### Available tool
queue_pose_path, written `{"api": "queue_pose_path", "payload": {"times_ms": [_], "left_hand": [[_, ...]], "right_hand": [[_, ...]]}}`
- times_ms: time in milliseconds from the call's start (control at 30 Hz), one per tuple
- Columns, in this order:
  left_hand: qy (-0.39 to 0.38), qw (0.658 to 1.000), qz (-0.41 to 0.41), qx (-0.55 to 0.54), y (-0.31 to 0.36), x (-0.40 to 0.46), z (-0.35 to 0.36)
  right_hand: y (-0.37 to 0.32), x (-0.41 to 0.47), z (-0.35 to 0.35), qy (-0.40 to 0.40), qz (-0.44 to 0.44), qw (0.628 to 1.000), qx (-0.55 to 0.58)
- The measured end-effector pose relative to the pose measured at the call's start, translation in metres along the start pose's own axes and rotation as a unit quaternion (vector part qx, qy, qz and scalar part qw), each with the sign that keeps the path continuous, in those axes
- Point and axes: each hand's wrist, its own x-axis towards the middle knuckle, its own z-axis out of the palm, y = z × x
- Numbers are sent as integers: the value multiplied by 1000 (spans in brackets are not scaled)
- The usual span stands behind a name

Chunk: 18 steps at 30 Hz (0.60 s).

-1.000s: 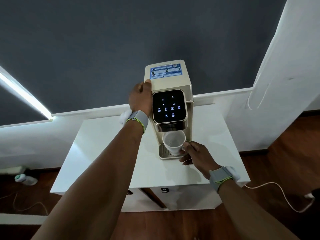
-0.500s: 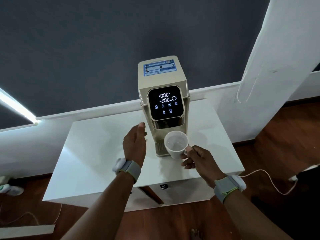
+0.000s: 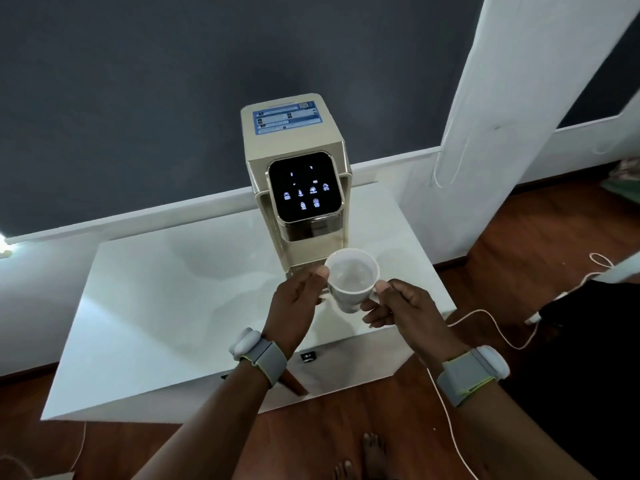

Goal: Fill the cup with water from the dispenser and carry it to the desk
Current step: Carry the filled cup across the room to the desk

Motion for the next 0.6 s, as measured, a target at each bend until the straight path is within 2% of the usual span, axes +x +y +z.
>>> {"api": "queue_pose_path", "payload": {"times_ms": [167,433,600], "left_hand": [[-79,994,68,23,12,-11,17],[-234,967,97,30,30,-29,52],[-248,961,111,57,33,-38,71]], "right_hand": [[-8,-25,-11,28,-37,999,24],[-19,-71,-45,104,-87,989,62],[-24,-89,-63,133,-125,981,61]]}}
